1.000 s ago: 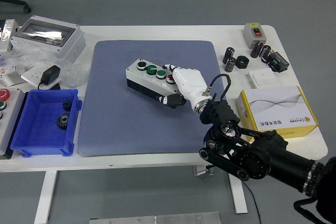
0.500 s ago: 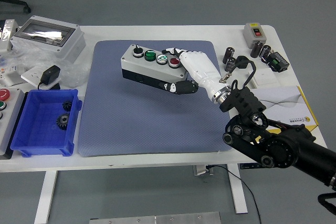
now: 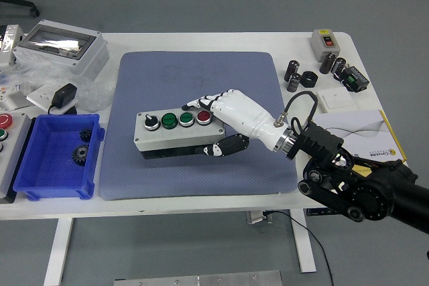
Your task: Pick up the button,place it on the desk,press the button,press the button
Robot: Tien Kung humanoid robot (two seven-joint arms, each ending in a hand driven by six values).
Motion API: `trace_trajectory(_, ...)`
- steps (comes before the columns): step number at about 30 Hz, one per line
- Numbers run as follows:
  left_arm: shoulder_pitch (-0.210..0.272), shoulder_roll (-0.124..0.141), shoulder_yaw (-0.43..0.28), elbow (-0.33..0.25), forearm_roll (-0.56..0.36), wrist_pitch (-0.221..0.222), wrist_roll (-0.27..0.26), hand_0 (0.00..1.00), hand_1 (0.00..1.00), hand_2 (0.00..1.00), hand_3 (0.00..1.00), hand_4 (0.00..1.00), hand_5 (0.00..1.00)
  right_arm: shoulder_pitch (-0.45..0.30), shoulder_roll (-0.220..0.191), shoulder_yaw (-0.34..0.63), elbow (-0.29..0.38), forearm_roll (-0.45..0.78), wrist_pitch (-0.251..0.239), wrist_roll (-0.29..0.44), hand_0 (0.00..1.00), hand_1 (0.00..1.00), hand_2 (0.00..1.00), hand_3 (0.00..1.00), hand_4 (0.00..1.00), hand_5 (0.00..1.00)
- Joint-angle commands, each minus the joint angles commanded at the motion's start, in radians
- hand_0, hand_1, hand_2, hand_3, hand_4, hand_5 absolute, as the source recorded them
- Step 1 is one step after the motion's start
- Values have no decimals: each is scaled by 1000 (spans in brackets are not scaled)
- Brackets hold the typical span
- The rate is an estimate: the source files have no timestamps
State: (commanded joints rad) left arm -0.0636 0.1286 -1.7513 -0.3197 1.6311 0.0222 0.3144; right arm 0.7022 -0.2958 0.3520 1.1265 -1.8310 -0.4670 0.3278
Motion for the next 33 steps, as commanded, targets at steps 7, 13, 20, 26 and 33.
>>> trace_trajectory(7,0,1,-1,1,4,-2,-1,618,503,495,625,209,2,-8,40,-21,-60,-15,-8,-48,262,370,341,360,101,2)
trace_trajectory(13,-1,0,-3,1,7,-3,-1,618,503,494,624,207,2,-19,82,4,-124,-20,0,-83,283,385,351,368,97,2)
trace_trajectory(20,-1,2,-4,1,6,-2,-1,617,502,494,623,206,2,-28,83,28,-135,-19,14,-83,283,387,353,372,101,2)
trace_trajectory(26,-2,0,-5,1,9,-4,-2,617,502,494,623,204,2,-38,89,55,-141,-29,33,-93,290,392,352,369,114,2)
trace_trajectory(33,-2,0,-5,1,10,-6,0,615,502,493,622,200,2,-41,95,55,-149,-51,53,-112,692,615,595,607,376,2)
